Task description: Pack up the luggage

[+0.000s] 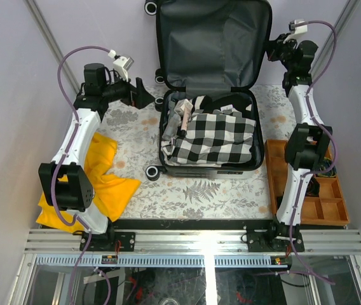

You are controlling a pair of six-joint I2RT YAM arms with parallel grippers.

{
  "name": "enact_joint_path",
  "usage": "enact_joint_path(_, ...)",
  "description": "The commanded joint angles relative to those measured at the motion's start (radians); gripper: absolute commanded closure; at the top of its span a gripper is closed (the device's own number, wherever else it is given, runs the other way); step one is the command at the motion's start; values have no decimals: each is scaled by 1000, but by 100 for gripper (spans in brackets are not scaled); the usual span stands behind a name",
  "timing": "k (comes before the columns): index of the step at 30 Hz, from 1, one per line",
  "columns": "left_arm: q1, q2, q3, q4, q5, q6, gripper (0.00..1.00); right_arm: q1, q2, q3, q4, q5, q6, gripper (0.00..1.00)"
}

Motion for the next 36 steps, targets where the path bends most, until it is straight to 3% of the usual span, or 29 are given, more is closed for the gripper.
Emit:
enact_joint_path(1, 24, 8, 42, 138, -19, -51, 0, 3, -233, -208, 116, -160, 1, 100)
enact_joint_path(10, 70, -2, 16, 181, -11, -67, 1, -71, -462, -586, 129, -228, -17, 99)
enact_joint_path(15, 98, -23, -11, 142, -10, -1, 1, -119, -549, -727, 52, -270, -57, 75)
enact_joint_path(18, 105, -32, -16, 58, 60, 89, 2, -133, -603, -803, -27, -317, -120, 67)
enact_joint_path(22, 105, -61, -59, -25, 88, 170, 3, -144, -699, -910, -183, -382, -268, 62)
enact_joint_path(26, 105, -101, -128, -91, 76, 273, 3, -187, -790, -1024, -298, -345, -375, 60)
enact_joint_path(32, 104, -151, -234, -273, 88, 482, 5, -313, -770, -991, -576, -292, -495, 56)
enact_joint_path(36, 103, -175, -277, -395, 112, 637, 5, -323, -708, -889, -822, -284, -615, 53)
